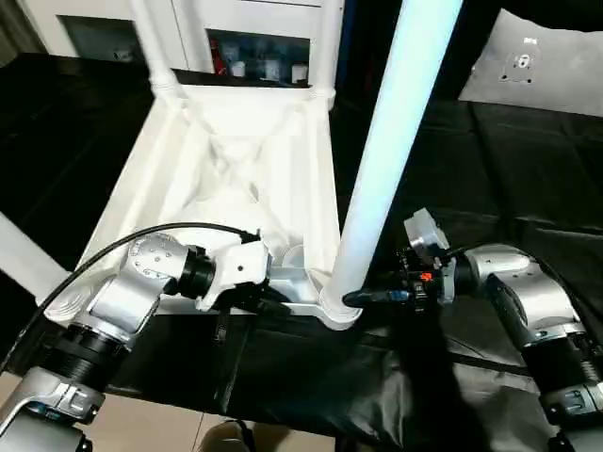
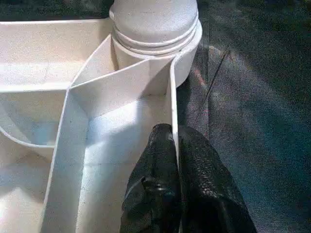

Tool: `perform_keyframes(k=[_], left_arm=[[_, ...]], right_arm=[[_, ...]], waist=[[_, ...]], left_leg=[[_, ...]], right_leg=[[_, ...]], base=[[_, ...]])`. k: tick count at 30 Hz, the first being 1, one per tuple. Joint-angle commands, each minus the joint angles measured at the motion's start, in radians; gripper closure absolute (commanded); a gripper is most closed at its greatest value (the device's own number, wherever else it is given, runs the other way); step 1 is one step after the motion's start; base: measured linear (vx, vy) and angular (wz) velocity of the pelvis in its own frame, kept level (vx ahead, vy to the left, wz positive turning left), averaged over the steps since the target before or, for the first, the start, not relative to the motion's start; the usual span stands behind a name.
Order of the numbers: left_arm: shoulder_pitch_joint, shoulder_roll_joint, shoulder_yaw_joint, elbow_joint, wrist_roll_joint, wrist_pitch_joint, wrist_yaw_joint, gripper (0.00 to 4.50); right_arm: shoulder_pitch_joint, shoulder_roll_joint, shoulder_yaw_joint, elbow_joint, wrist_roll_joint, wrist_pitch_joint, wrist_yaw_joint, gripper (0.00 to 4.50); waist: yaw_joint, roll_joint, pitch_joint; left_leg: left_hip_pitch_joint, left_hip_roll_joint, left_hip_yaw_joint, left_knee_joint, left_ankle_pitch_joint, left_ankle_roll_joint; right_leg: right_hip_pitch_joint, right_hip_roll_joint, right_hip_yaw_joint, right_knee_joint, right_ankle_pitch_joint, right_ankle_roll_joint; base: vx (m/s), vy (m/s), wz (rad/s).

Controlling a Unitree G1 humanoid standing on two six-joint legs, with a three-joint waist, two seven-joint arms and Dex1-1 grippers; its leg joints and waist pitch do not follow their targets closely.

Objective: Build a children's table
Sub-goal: Rotate leg to tighten

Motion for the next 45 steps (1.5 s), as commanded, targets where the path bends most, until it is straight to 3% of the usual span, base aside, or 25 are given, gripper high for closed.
perform_keyframes(k=[1,5,10,11,13,15,18,20,22,23,24,26,29,31,34,35,40,41,45], left_arm=[[-0.017,-0.013,-0.043,-0.023,-0.001,-0.024,-0.038,4.50],[-0.018,-0.043,-0.008,-0.026,0.013,0.055,0.072,4.50],[-0.021,-0.136,0.046,-0.090,0.003,0.235,0.250,4.50],[-0.024,-0.175,0.056,-0.108,0.007,0.284,0.310,4.50],[-0.026,-0.196,0.059,-0.113,0.015,0.306,0.343,4.50],[-0.033,-0.249,0.060,-0.125,0.035,0.355,0.418,4.50],[-0.044,-0.312,0.065,-0.127,0.056,0.404,0.506,4.50],[-0.062,-0.369,0.074,-0.119,0.075,0.438,0.589,4.50],[-0.075,-0.395,0.077,-0.107,0.085,0.444,0.626,4.50],[-0.079,-0.400,0.079,-0.102,0.087,0.443,0.634,4.50],[-0.082,-0.399,0.077,-0.101,0.089,0.442,0.643,4.50],[-0.082,-0.395,0.075,-0.101,0.094,0.439,0.644,4.50],[-0.074,-0.381,0.075,-0.108,0.101,0.439,0.634,4.50],[-0.059,-0.350,0.069,-0.122,0.104,0.434,0.604,4.50],[-0.051,-0.330,0.064,-0.125,0.102,0.421,0.582,4.50],[-0.046,-0.309,0.061,-0.120,0.098,0.408,0.562,4.50],[-0.017,-0.203,0.053,-0.101,0.063,0.302,0.403,4.50],[-0.015,-0.188,0.052,-0.094,0.058,0.283,0.380,4.50],[-0.004,-0.133,0.043,-0.083,0.023,0.221,0.263,4.50]], right_arm=[[-0.012,0.005,0.014,0.000,0.020,0.014,0.010,2.59],[0.022,0.034,-0.003,-0.055,0.017,0.058,-0.084,2.59],[0.047,0.150,-0.041,-0.133,-0.037,0.147,-0.396,2.59],[0.049,0.206,-0.060,-0.161,-0.038,0.195,-0.500,2.59],[0.051,0.232,-0.065,-0.175,-0.044,0.211,-0.546,2.60],[0.053,0.290,-0.067,-0.204,-0.075,0.250,-0.657,2.60],[0.049,0.371,-0.086,-0.214,-0.112,0.285,-0.818,2.60],[0.054,0.456,-0.100,-0.224,-0.142,0.306,-0.958,2.60],[0.066,0.498,-0.100,-0.235,-0.141,0.296,-1.000,2.60],[0.071,0.505,-0.097,-0.238,-0.139,0.283,-1.001,2.25],[0.078,0.504,-0.092,-0.245,-0.142,0.271,-1.005,2.25],[0.082,0.500,-0.091,-0.247,-0.141,0.265,-1.000,1.88],[0.094,0.477,-0.106,-0.252,-0.127,0.254,-0.968,1.79],[0.105,0.422,-0.129,-0.250,-0.121,0.217,-0.909,1.43],[0.106,0.387,-0.140,-0.242,-0.120,0.193,-0.871,1.30],[0.104,0.344,-0.142,-0.229,-0.114,0.179,-0.822,1.05],[0.081,0.164,-0.149,-0.185,-0.074,0.109,-0.565,0.72],[0.078,0.141,-0.148,-0.177,-0.070,0.101,-0.528,0.54],[0.066,0.075,-0.126,-0.151,-0.060,0.084,-0.393,0.54]], waist=[[-0.006,-0.007,-0.075],[-0.006,-0.008,-0.077],[-0.017,-0.012,-0.066],[-0.031,-0.011,-0.070],[-0.044,-0.012,-0.072],[-0.056,-0.013,-0.070],[-0.067,-0.010,-0.078],[-0.071,-0.008,-0.077],[-0.069,-0.007,-0.084],[-0.069,-0.006,-0.085],[-0.068,-0.001,-0.086],[-0.065,-0.002,-0.085],[-0.061,-0.001,-0.081],[-0.059,-0.001,-0.081],[-0.054,-0.001,-0.082],[-0.054,-0.002,-0.082],[-0.046,-0.002,-0.087],[-0.046,-0.001,-0.087],[-0.038,-0.002,-0.084]], left_leg=[[0.012,0.032,0.003,-0.052,-0.134,0.094],[0.013,0.032,0.004,-0.051,-0.131,0.092],[0.015,0.027,0.000,-0.059,-0.189,0.040],[0.006,0.024,-0.007,-0.061,-0.170,0.026],[0.006,0.021,-0.006,-0.059,-0.177,0.024],[0.005,0.021,-0.004,-0.058,-0.170,0.030],[0.002,0.017,-0.003,-0.053,-0.129,0.045],[0.003,0.017,-0.002,-0.052,-0.125,0.049],[0.003,0.016,-0.002,-0.051,-0.096,0.050],[0.002,0.016,-0.003,-0.050,-0.084,0.055],[0.003,0.017,-0.001,-0.048,-0.069,0.074],[0.002,0.018,0.000,-0.048,-0.071,0.087],[0.004,0.019,0.000,-0.050,-0.106,0.091],[0.005,0.019,0.000,-0.050,-0.121,0.083],[0.003,0.020,-0.001,-0.048,-0.116,0.087],[0.004,0.021,0.000,-0.048,-0.108,0.091],[0.003,0.020,0.000,-0.042,-0.103,0.120],[0.004,0.021,0.001,-0.041,-0.105,0.123],[0.007,0.024,0.000,-0.042,-0.122,0.120]], right_leg=[[0.062,-0.063,0.041,-0.060,-0.178,-0.246],[0.062,-0.062,0.042,-0.059,-0.171,-0.250],[0.060,-0.065,0.043,-0.077,-0.354,-0.190],[0.066,-0.064,0.039,-0.074,-0.353,-0.178],[0.064,-0.063,0.038,-0.078,-0.357,-0.171],[0.062,-0.059,0.041,-0.079,-0.337,-0.173],[0.066,-0.058,0.041,-0.073,-0.261,-0.188],[0.063,-0.057,0.041,-0.075,-0.248,-0.193],[0.067,-0.057,0.042,-0.069,-0.187,-0.203],[0.069,-0.055,0.043,-0.065,-0.155,-0.209],[0.068,-0.052,0.043,-0.060,-0.071,-0.230],[0.069,-0.053,0.043,-0.058,-0.045,-0.240],[0.070,-0.056,0.042,-0.063,-0.080,-0.241],[0.070,-0.057,0.042,-0.066,-0.110,-0.235],[0.073,-0.056,0.043,-0.062,-0.093,-0.232],[0.071,-0.056,0.043,-0.061,-0.081,-0.237],[0.076,-0.056,0.041,-0.055,-0.043,-0.259],[0.075,-0.057,0.042,-0.055,-0.045,-0.261],[0.071,-0.058,0.040,-0.058,-0.107,-0.261]], base=[[0.000,0.000,0.00],[0.000,0.000,0.00],[0.000,0.000,0.00],[0.000,0.000,0.00],[0.000,0.000,0.00],[0.000,0.000,0.00],[0.000,0.000,0.00],[0.000,0.000,0.00],[0.000,0.000,0.00],[0.000,0.000,0.00],[0.000,0.000,0.00],[0.000,0.000,0.00],[0.000,0.000,0.00],[0.000,0.000,0.00],[0.000,0.000,0.00],[0.000,0.000,0.00],[0.000,0.000,0.00],[0.000,0.000,0.00],[0.000,0.000,0.00]])
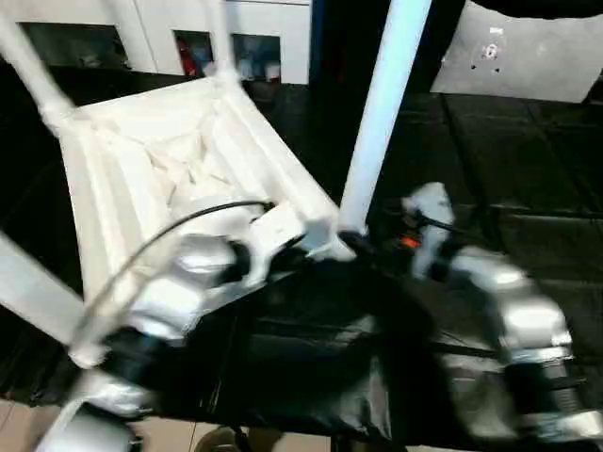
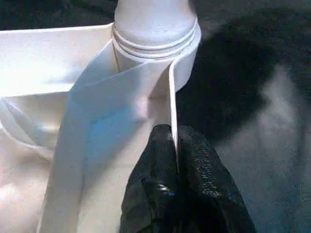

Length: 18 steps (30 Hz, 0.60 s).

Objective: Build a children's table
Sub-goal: Rotate leg to tighten

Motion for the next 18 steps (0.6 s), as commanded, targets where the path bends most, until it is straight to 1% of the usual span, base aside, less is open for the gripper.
perform_keyframes(k=[1,2,3,5,6,7,8,9,10,11,12,14,15,17,18], left_arm=[[0.003,0.032,-0.030,-0.015,-0.040,-0.082,-0.128,4.50],[0.003,0.049,-0.038,-0.010,-0.042,-0.104,-0.157,4.50],[0.004,0.058,-0.042,-0.008,-0.043,-0.117,-0.173,4.50],[0.000,0.099,-0.060,0.007,-0.051,-0.157,-0.244,4.50],[-0.001,0.110,-0.066,0.008,-0.053,-0.167,-0.269,4.50],[-0.002,0.118,-0.071,0.009,-0.055,-0.176,-0.287,4.50],[-0.003,0.123,-0.073,0.011,-0.056,-0.179,-0.300,4.50],[-0.006,0.130,-0.078,0.013,-0.053,-0.177,-0.312,4.50],[-0.006,0.130,-0.078,0.013,-0.053,-0.177,-0.312,4.50],[-0.012,0.138,-0.083,0.019,-0.051,-0.183,-0.325,4.50],[-0.013,0.140,-0.083,0.023,-0.050,-0.189,-0.331,4.50],[-0.017,0.143,-0.085,0.029,-0.052,-0.197,-0.339,4.50],[-0.019,0.145,-0.085,0.032,-0.053,-0.202,-0.344,4.50],[-0.021,0.148,-0.086,0.037,-0.056,-0.210,-0.352,4.50],[-0.023,0.149,-0.086,0.041,-0.057,-0.216,-0.358,4.50]], right_arm=[[-0.016,-0.038,0.030,0.024,0.029,-0.038,0.128,0.54],[-0.021,-0.051,0.041,0.034,0.036,-0.047,0.166,0.54],[-0.024,-0.057,0.047,0.040,0.040,-0.052,0.186,0.54],[-0.043,-0.079,0.080,0.077,0.043,-0.082,0.275,0.54],[-0.050,-0.080,0.089,0.091,0.043,-0.086,0.296,0.54],[-0.057,-0.079,0.095,0.103,0.045,-0.085,0.313,0.54],[-0.062,-0.076,0.098,0.111,0.046,-0.082,0.324,0.54],[-0.073,-0.070,0.109,0.126,0.043,-0.079,0.343,0.81],[-0.073,-0.070,0.109,0.126,0.043,-0.079,0.343,0.88],[-0.088,-0.063,0.128,0.149,0.037,-0.084,0.368,0.88],[-0.096,-0.061,0.136,0.163,0.034,-0.090,0.377,0.94],[-0.110,-0.058,0.147,0.186,0.033,-0.098,0.393,1.23],[-0.117,-0.057,0.151,0.197,0.033,-0.104,0.400,1.36],[-0.130,-0.056,0.157,0.218,0.034,-0.111,0.416,1.42],[-0.141,-0.056,0.159,0.236,0.036,-0.113,0.433,1.67]], waist=[[0.006,-0.001,-0.083],[0.008,-0.002,-0.083],[0.012,-0.001,-0.082],[0.020,-0.002,-0.082],[0.018,-0.004,-0.081],[0.023,-0.002,-0.081],[0.024,-0.002,-0.081],[0.027,-0.002,-0.080],[0.028,-0.002,-0.080],[0.032,-0.003,-0.080],[0.032,-0.003,-0.078],[0.033,-0.005,-0.077],[0.032,-0.005,-0.076],[0.033,-0.007,-0.077],[0.034,-0.007,-0.078]], left_leg=[[0.012,0.025,0.002,-0.045,-0.131,0.117],[0.013,0.025,0.002,-0.045,-0.138,0.115],[0.017,0.027,0.003,-0.045,-0.145,0.112],[0.017,0.029,0.002,-0.046,-0.154,0.105],[0.015,0.028,0.004,-0.045,-0.155,0.103],[0.017,0.030,0.003,-0.046,-0.159,0.098],[0.016,0.030,0.003,-0.045,-0.158,0.096],[0.015,0.031,0.004,-0.045,-0.157,0.092],[0.015,0.031,0.003,-0.045,-0.161,0.089],[0.016,0.031,0.002,-0.045,-0.170,0.081],[0.014,0.031,0.002,-0.046,-0.175,0.078],[0.016,0.031,0.002,-0.046,-0.187,0.068],[0.014,0.030,0.002,-0.046,-0.195,0.064],[0.014,0.029,0.002,-0.045,-0.193,0.061],[0.012,0.029,0.001,-0.045,-0.187,0.062]], right_leg=[[0.073,-0.061,0.041,-0.062,-0.123,-0.258],[0.072,-0.061,0.041,-0.062,-0.131,-0.257],[0.069,-0.060,0.041,-0.062,-0.138,-0.260],[0.067,-0.061,0.039,-0.060,-0.154,-0.258],[0.067,-0.060,0.041,-0.061,-0.156,-0.257],[0.066,-0.062,0.040,-0.060,-0.168,-0.256],[0.066,-0.062,0.041,-0.059,-0.168,-0.257],[0.064,-0.061,0.041,-0.058,-0.169,-0.258],[0.063,-0.062,0.041,-0.058,-0.175,-0.258],[0.063,-0.064,0.041,-0.058,-0.198,-0.253],[0.062,-0.064,0.041,-0.059,-0.211,-0.250],[0.061,-0.065,0.042,-0.063,-0.243,-0.239],[0.061,-0.066,0.042,-0.064,-0.263,-0.235],[0.061,-0.066,0.042,-0.065,-0.272,-0.227],[0.062,-0.065,0.042,-0.064,-0.269,-0.224]], base=[[0.000,0.000,0.00],[0.000,0.000,0.00],[0.000,0.000,0.00],[0.000,0.000,0.00],[0.000,0.000,0.00],[0.000,0.000,0.00],[0.000,0.000,0.00],[0.000,0.000,0.00],[0.000,0.000,0.00],[0.000,0.000,0.00],[0.000,0.000,0.00],[0.000,0.000,0.00],[0.000,0.000,0.00],[0.000,0.000,0.00],[0.000,0.000,0.00]])
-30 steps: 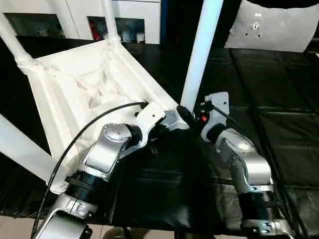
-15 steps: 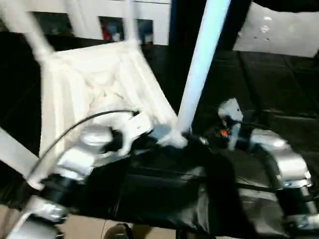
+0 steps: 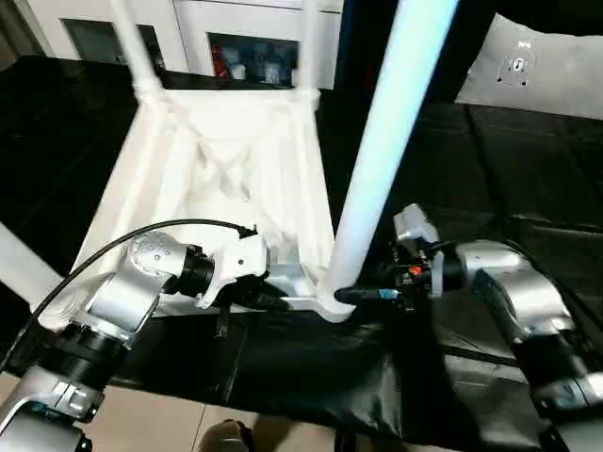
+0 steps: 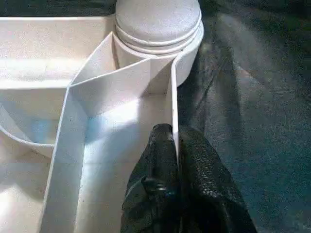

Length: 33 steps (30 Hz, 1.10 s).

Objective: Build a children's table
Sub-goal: Rotate leg to tighten

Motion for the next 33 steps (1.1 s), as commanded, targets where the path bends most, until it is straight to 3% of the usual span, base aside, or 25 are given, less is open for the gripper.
perform_keyframes(k=[1,7,11,15,19,20,22,25,26,27,30,33], left_arm=[[-0.019,0.007,-0.031,-0.013,-0.005,-0.022,-0.049,4.50],[-0.019,0.013,-0.029,-0.009,-0.003,-0.029,-0.053,4.50],[-0.016,0.008,-0.020,-0.006,0.000,-0.019,-0.030,4.50],[-0.012,-0.022,0.002,-0.022,-0.009,0.046,0.036,4.50],[-0.008,-0.093,0.028,-0.075,-0.008,0.149,0.167,4.50],[-0.010,-0.121,0.036,-0.087,-0.005,0.189,0.213,4.50],[-0.020,-0.175,0.049,-0.097,0.005,0.244,0.295,4.50],[-0.043,-0.250,0.059,-0.087,0.028,0.295,0.400,4.50],[-0.056,-0.288,0.063,-0.077,0.041,0.313,0.451,4.50],[-0.071,-0.329,0.063,-0.062,0.052,0.332,0.502,4.50],[-0.087,-0.385,0.071,-0.045,0.063,0.355,0.580,4.50],[-0.096,-0.446,0.082,-0.033,0.092,0.372,0.676,4.50]], right_arm=[[-0.021,-0.003,0.008,0.015,0.002,-0.008,0.029,1.67],[-0.045,0.001,0.017,0.044,0.004,-0.008,0.058,2.19],[-0.038,0.007,0.025,0.034,0.014,0.000,0.068,2.44],[0.008,0.018,0.011,-0.034,0.049,0.063,0.039,2.49],[0.076,0.078,-0.023,-0.151,0.038,0.136,-0.171,2.50],[0.091,0.101,-0.024,-0.181,0.018,0.161,-0.239,2.50],[0.104,0.161,-0.040,-0.215,-0.010,0.214,-0.381,2.50],[0.098,0.265,-0.073,-0.222,-0.061,0.253,-0.591,2.51],[0.087,0.323,-0.103,-0.210,-0.072,0.269,-0.696,2.51],[0.073,0.389,-0.132,-0.194,-0.085,0.277,-0.817,2.51],[0.060,0.460,-0.141,-0.178,-0.107,0.265,-0.937,2.52],[0.052,0.558,-0.169,-0.167,-0.123,0.234,-1.096,2.52]], waist=[[-0.006,-0.004,-0.078],[-0.005,-0.006,-0.079],[-0.005,-0.007,-0.075],[-0.006,-0.008,-0.071],[-0.007,-0.012,-0.066],[-0.011,-0.010,-0.059],[-0.018,-0.010,-0.058],[-0.042,-0.014,-0.057],[-0.055,-0.015,-0.052],[-0.058,-0.014,-0.053],[-0.071,-0.010,-0.058],[-0.075,-0.007,-0.060]], left_leg=[[0.018,0.028,0.001,-0.063,-0.182,0.064],[0.015,0.029,0.003,-0.061,-0.156,0.078],[0.016,0.029,0.003,-0.063,-0.171,0.072],[0.017,0.029,0.002,-0.066,-0.177,0.067],[0.016,0.029,0.001,-0.070,-0.187,0.057],[0.015,0.025,-0.002,-0.073,-0.217,0.042],[0.016,0.024,-0.003,-0.076,-0.231,0.026],[0.002,0.016,-0.010,-0.077,-0.235,0.008],[0.005,0.014,-0.008,-0.078,-0.257,0.007],[0.006,0.013,-0.011,-0.076,-0.266,0.005],[0.004,0.010,-0.011,-0.075,-0.238,0.012],[0.007,0.012,-0.006,-0.074,-0.222,0.024]], right_leg=[[0.061,-0.063,0.041,-0.073,-0.266,-0.225],[0.061,-0.062,0.040,-0.069,-0.222,-0.236],[0.059,-0.063,0.040,-0.073,-0.262,-0.225],[0.058,-0.061,0.041,-0.074,-0.277,-0.217],[0.055,-0.063,0.041,-0.079,-0.319,-0.199],[0.051,-0.063,0.041,-0.087,-0.386,-0.176],[0.048,-0.060,0.041,-0.093,-0.421,-0.154],[0.055,-0.063,0.036,-0.096,-0.484,-0.114],[0.044,-0.059,0.036,-0.104,-0.513,-0.102],[0.044,-0.062,0.035,-0.106,-0.534,-0.095],[0.045,-0.059,0.037,-0.106,-0.469,-0.097],[0.042,-0.054,0.041,-0.099,-0.367,-0.130]], base=[[0.000,0.000,0.00],[0.000,0.000,0.00],[0.000,0.000,0.00],[0.000,0.000,0.00],[0.000,0.000,0.00],[0.000,0.000,0.00],[0.000,0.000,0.00],[0.000,0.000,0.00],[0.000,0.000,0.00],[0.000,0.000,0.00],[0.000,0.000,0.00],[0.000,0.000,0.00]])
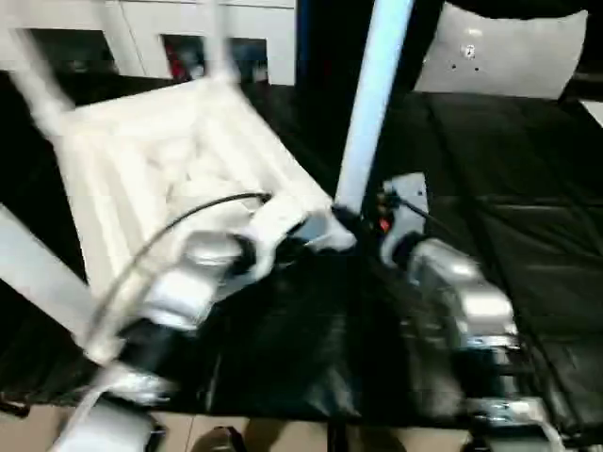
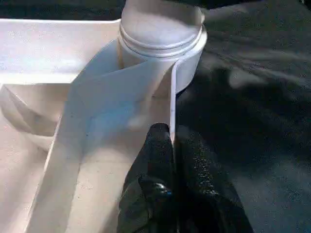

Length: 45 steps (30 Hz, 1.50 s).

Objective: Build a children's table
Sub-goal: Rotate leg to tighten

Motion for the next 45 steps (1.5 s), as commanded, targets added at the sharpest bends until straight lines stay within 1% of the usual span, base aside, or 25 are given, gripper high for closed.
perform_keyframes(k=[1,2,3,4,5,6,8,9,10,12,15,18,19,20,23,24,28,29,31,32,35,38,41,42,45], left_arm=[[-0.034,-0.077,-0.021,-0.026,-0.034,-0.022,0.040,4.50],[-0.034,-0.077,-0.021,-0.026,-0.034,-0.022,0.040,4.50],[-0.026,-0.085,-0.034,-0.040,-0.022,-0.031,0.051,4.50],[-0.025,-0.086,-0.036,-0.043,-0.021,-0.030,0.049,4.50],[-0.020,-0.086,-0.041,-0.049,-0.018,-0.024,0.043,4.50],[-0.018,-0.083,-0.042,-0.051,-0.017,-0.023,0.040,4.50],[-0.006,-0.047,-0.050,-0.055,-0.012,-0.034,0.015,4.50],[-0.002,-0.035,-0.051,-0.058,-0.010,-0.034,0.008,4.50],[0.001,-0.023,-0.051,-0.058,-0.010,-0.035,0.000,4.50],[0.015,0.017,-0.058,-0.063,-0.012,-0.052,-0.044,4.50],[0.040,0.083,-0.070,-0.083,-0.016,-0.093,-0.129,4.50],[0.045,0.104,-0.074,-0.085,-0.017,-0.099,-0.152,4.50],[0.047,0.150,-0.079,-0.068,-0.022,-0.136,-0.205,4.50],[0.047,0.181,-0.083,-0.058,-0.023,-0.154,-0.239,4.50],[0.042,0.231,-0.096,-0.042,-0.030,-0.191,-0.306,4.50],[0.041,0.262,-0.106,-0.033,-0.041,-0.241,-0.368,4.50],[0.040,0.320,-0.128,-0.033,-0.064,-0.292,-0.483,4.50],[0.040,0.329,-0.133,-0.033,-0.070,-0.302,-0.505,4.50],[0.040,0.346,-0.143,-0.036,-0.083,-0.322,-0.549,4.50],[0.038,0.360,-0.153,-0.036,-0.086,-0.341,-0.578,4.50],[0.034,0.380,-0.168,-0.027,-0.091,-0.393,-0.633,4.50],[0.029,0.388,-0.175,-0.024,-0.095,-0.406,-0.668,4.50],[0.029,0.391,-0.180,-0.028,-0.097,-0.408,-0.678,4.50],[0.029,0.392,-0.181,-0.030,-0.098,-0.408,-0.680,4.50],[0.033,0.397,-0.184,-0.038,-0.100,-0.412,-0.692,4.50]], right_arm=[[-0.004,0.083,0.083,0.026,0.045,0.020,-0.002,2.52],[-0.004,0.083,0.083,0.026,0.045,0.020,-0.002,2.52],[0.002,0.100,0.070,0.021,0.036,-0.051,-0.014,2.52],[0.003,0.105,0.063,0.020,0.038,-0.059,-0.018,2.52],[0.006,0.115,0.042,0.016,0.046,-0.072,-0.023,1.96],[0.009,0.112,0.036,0.013,0.050,-0.071,-0.016,1.82],[0.032,0.045,0.055,-0.003,0.048,-0.073,0.050,1.79],[0.041,0.025,0.061,-0.008,0.044,-0.079,0.069,1.52],[0.047,0.007,0.060,-0.013,0.045,-0.085,0.089,1.40],[0.059,-0.046,0.051,-0.022,0.061,-0.101,0.146,1.34],[0.055,-0.130,0.025,-0.007,0.068,-0.148,0.235,0.97],[0.054,-0.157,0.023,-0.006,0.081,-0.152,0.283,0.86],[0.052,-0.230,0.040,-0.004,0.098,-0.163,0.401,0.77],[0.056,-0.281,0.060,-0.013,0.113,-0.165,0.496,0.77],[0.059,-0.356,0.092,-0.020,0.141,-0.165,0.639,0.77],[0.051,-0.396,0.110,0.000,0.139,-0.180,0.699,0.77],[0.033,-0.462,0.153,0.026,0.157,-0.197,0.856,0.77],[0.029,-0.472,0.158,0.033,0.161,-0.198,0.881,0.77],[0.018,-0.488,0.170,0.050,0.168,-0.200,0.925,0.77],[0.009,-0.497,0.178,0.063,0.170,-0.197,0.956,1.04],[-0.011,-0.510,0.198,0.093,0.166,-0.202,1.001,1.15],[-0.037,-0.501,0.218,0.137,0.159,-0.218,1.027,1.56],[-0.044,-0.493,0.231,0.153,0.164,-0.216,1.049,1.67],[-0.045,-0.491,0.234,0.156,0.166,-0.214,1.058,1.87],[-0.050,-0.485,0.251,0.167,0.175,-0.203,1.092,2.04]], waist=[[0.009,-0.004,-0.065],[0.009,-0.004,-0.065],[0.011,-0.004,-0.066],[0.011,-0.004,-0.067],[0.013,0.000,-0.070],[0.013,-0.002,-0.069],[0.015,0.000,-0.068],[0.017,0.000,-0.068],[0.016,-0.005,-0.069],[0.020,-0.004,-0.066],[0.018,-0.005,-0.064],[0.022,-0.002,-0.060],[0.024,-0.004,-0.061],[0.026,-0.003,-0.062],[0.030,-0.005,-0.057],[0.031,-0.006,-0.057],[0.030,-0.006,-0.060],[0.031,-0.011,-0.062],[0.034,-0.007,-0.062],[0.037,-0.006,-0.064],[0.047,-0.009,-0.063],[0.058,-0.010,-0.063],[0.060,-0.013,-0.065],[0.059,-0.013,-0.065],[0.060,-0.015,-0.066]], left_leg=[[0.008,0.014,-0.005,-0.067,-0.208,0.031],[0.008,0.014,-0.005,-0.067,-0.208,0.031],[0.009,0.016,-0.002,-0.067,-0.188,0.046],[0.006,0.015,-0.002,-0.067,-0.176,0.051],[0.006,0.015,-0.002,-0.067,-0.149,0.063],[0.005,0.015,-0.001,-0.067,-0.126,0.076],[0.007,0.018,-0.002,-0.069,-0.107,0.098],[0.007,0.019,-0.002,-0.068,-0.106,0.102],[0.008,0.019,0.000,-0.067,-0.106,0.105],[0.007,0.018,0.000,-0.068,-0.115,0.113],[0.007,0.021,0.001,-0.068,-0.137,0.104],[0.012,0.023,0.002,-0.070,-0.155,0.098],[0.013,0.023,0.001,-0.070,-0.163,0.099],[0.013,0.024,0.000,-0.070,-0.162,0.100],[0.014,0.025,0.002,-0.070,-0.179,0.107],[0.013,0.024,0.001,-0.071,-0.183,0.107],[0.014,0.027,0.002,-0.069,-0.162,0.105],[0.013,0.026,0.001,-0.069,-0.153,0.112],[0.016,0.029,0.003,-0.068,-0.140,0.119],[0.016,0.029,0.003,-0.067,-0.133,0.121],[0.019,0.031,0.006,-0.066,-0.125,0.125],[0.022,0.034,0.007,-0.068,-0.137,0.111],[0.019,0.033,0.007,-0.067,-0.132,0.106],[0.018,0.033,0.006,-0.067,-0.132,0.103],[0.017,0.033,0.006,-0.067,-0.128,0.103]], right_leg=[[0.057,-0.054,0.039,-0.093,-0.315,-0.149],[0.057,-0.054,0.039,-0.093,-0.315,-0.149],[0.061,-0.053,0.040,-0.088,-0.237,-0.170],[0.064,-0.054,0.040,-0.086,-0.216,-0.176],[0.069,-0.057,0.040,-0.082,-0.175,-0.186],[0.071,-0.055,0.040,-0.080,-0.130,-0.198],[0.074,-0.055,0.038,-0.076,-0.080,-0.219],[0.076,-0.055,0.037,-0.076,-0.074,-0.222],[0.077,-0.055,0.038,-0.076,-0.067,-0.225],[0.079,-0.058,0.038,-0.076,-0.083,-0.230],[0.077,-0.060,0.039,-0.081,-0.144,-0.223],[0.071,-0.059,0.040,-0.085,-0.177,-0.221],[0.071,-0.058,0.039,-0.085,-0.187,-0.219],[0.073,-0.058,0.038,-0.084,-0.186,-0.218],[0.070,-0.059,0.040,-0.086,-0.201,-0.218],[0.070,-0.060,0.038,-0.088,-0.217,-0.215],[0.069,-0.061,0.040,-0.084,-0.201,-0.225],[0.073,-0.062,0.039,-0.081,-0.188,-0.233],[0.069,-0.062,0.041,-0.079,-0.166,-0.247],[0.069,-0.061,0.040,-0.075,-0.148,-0.257],[0.068,-0.061,0.040,-0.072,-0.132,-0.267],[0.066,-0.063,0.041,-0.072,-0.161,-0.264],[0.069,-0.063,0.040,-0.069,-0.154,-0.261],[0.070,-0.065,0.040,-0.069,-0.159,-0.261],[0.070,-0.064,0.040,-0.069,-0.154,-0.261]], base=[[0.000,0.000,0.00],[0.000,0.000,0.00],[0.000,0.000,0.00],[0.000,0.000,0.00],[0.000,0.000,0.00],[0.000,0.000,0.00],[0.000,0.000,0.00],[0.000,0.000,0.00],[0.000,0.000,0.00],[0.000,0.000,0.00],[0.000,0.000,0.00],[0.000,0.000,0.00],[0.000,0.000,0.00],[0.000,0.000,0.00],[0.000,0.000,0.00],[0.000,0.000,0.00],[0.000,0.000,0.00],[0.000,0.000,0.00],[0.000,0.000,0.00],[0.000,0.000,0.00],[0.000,0.000,0.00],[0.000,0.000,0.00],[0.000,0.000,0.00],[0.000,0.000,0.00],[0.000,0.000,0.00]])
